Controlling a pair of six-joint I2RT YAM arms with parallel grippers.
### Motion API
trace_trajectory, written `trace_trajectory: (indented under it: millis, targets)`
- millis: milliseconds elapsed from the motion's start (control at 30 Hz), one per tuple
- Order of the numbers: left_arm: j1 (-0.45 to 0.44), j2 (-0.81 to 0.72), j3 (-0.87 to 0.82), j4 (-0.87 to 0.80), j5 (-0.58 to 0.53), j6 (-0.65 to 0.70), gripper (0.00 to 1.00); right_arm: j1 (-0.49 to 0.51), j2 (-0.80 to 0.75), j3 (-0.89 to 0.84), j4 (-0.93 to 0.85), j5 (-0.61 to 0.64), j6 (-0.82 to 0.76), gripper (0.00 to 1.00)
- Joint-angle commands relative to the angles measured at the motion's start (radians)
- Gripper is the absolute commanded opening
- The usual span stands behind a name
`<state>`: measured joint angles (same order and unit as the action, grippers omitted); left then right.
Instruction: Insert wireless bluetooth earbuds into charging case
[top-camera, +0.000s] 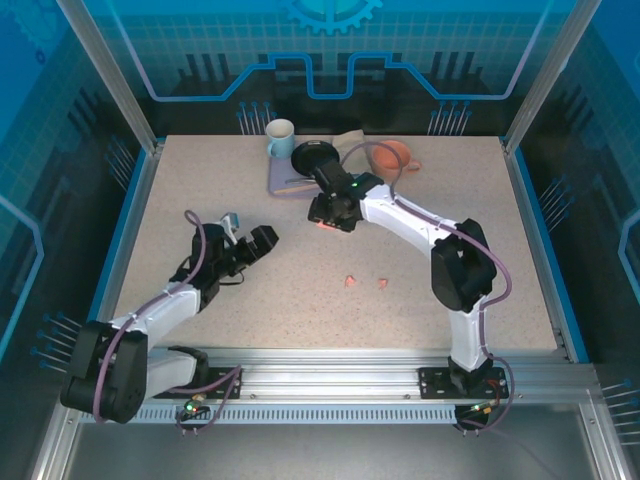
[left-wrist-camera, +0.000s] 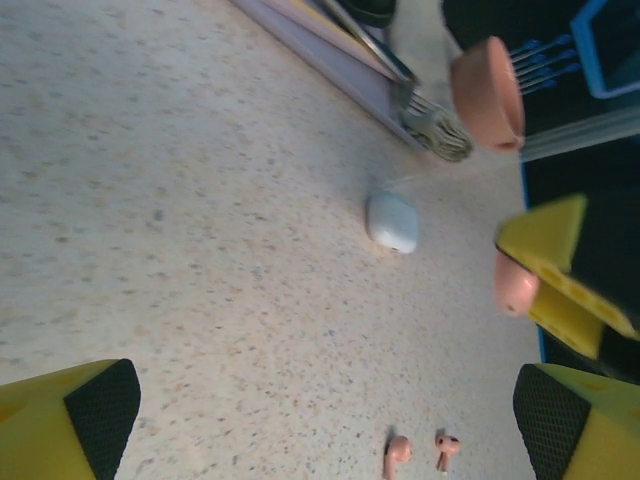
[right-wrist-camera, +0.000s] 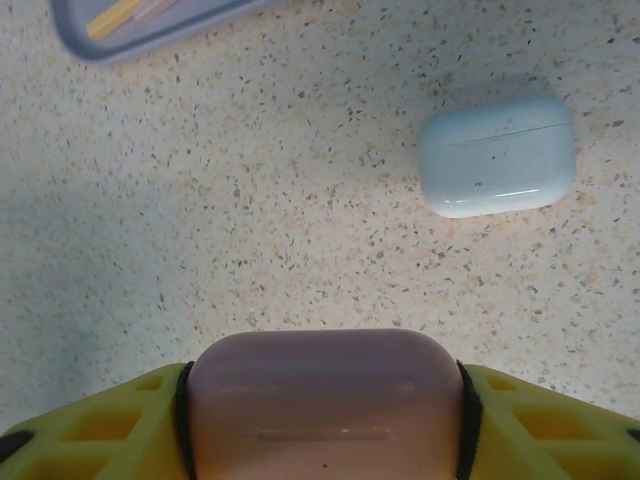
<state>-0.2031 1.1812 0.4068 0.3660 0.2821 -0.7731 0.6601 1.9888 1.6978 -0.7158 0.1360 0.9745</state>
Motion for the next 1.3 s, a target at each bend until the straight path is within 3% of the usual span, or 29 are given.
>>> trace_trajectory:
  millis: [0,233,467,1267]
  targets:
    - [-0.060,0.038,-0.028,0.295,0.031,0.006,0.98,-0.031,-0.037,-0.017,0.056,-0.097,0.074,0.49]
    - [-0.191,0.222,0.050,0.421,0.013,0.049,0.90,-0.064,-0.017,-0.018,0.110,-0.200,0.159,0.48]
    - [-0.253,0.377,0.125,0.533,-0.045,0.032,0.80,-0.073,-0.006,-0.032,0.143,-0.262,0.215,0.48]
    - [-0.263,0.549,0.252,0.617,-0.094,-0.012,0.53,-0.078,-0.054,-0.097,0.192,-0.294,0.242,0.47]
